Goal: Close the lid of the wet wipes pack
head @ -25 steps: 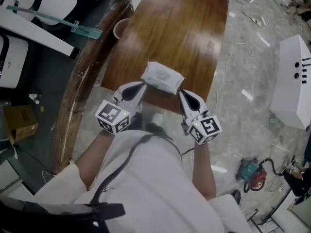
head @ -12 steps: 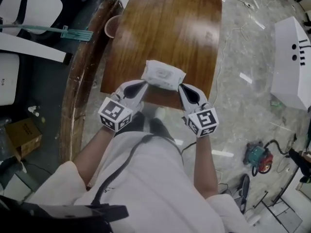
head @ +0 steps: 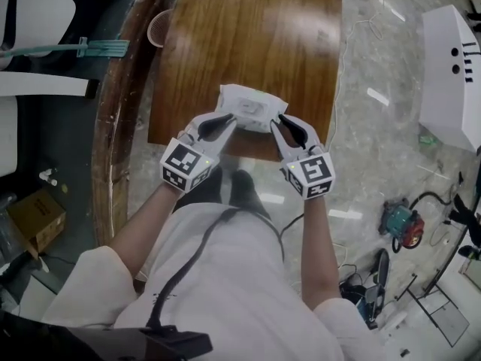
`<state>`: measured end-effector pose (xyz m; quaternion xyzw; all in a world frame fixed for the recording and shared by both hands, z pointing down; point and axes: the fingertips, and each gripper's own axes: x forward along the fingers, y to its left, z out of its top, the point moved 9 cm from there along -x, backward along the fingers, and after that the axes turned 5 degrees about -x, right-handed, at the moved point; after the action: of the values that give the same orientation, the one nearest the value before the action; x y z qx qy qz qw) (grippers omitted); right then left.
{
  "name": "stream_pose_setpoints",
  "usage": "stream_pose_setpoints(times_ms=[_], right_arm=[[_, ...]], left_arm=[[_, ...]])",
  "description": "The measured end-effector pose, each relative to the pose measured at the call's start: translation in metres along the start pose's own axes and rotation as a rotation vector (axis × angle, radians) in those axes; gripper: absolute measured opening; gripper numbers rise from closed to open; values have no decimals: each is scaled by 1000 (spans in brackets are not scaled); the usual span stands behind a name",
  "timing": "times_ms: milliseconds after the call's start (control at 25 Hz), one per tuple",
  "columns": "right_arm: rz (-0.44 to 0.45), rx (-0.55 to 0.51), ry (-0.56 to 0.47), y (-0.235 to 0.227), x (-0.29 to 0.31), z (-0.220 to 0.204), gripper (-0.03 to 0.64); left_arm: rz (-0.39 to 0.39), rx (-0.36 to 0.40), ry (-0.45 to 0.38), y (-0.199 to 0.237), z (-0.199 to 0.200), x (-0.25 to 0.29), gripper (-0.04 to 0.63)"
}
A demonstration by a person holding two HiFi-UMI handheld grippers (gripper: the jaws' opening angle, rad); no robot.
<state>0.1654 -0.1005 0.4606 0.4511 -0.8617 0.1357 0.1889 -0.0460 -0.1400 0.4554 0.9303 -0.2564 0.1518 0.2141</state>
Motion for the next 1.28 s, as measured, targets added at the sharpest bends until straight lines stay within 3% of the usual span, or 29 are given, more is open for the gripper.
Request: stream_pose_setpoints(times_ms=[800, 1280], right_arm=[[76, -63, 71, -17, 58, -15, 156], [131, -99, 79, -15, 71, -14, 160]], left_arm=[[36, -50, 49, 24, -28, 35, 57], [55, -52, 64, 30, -36, 38, 58]])
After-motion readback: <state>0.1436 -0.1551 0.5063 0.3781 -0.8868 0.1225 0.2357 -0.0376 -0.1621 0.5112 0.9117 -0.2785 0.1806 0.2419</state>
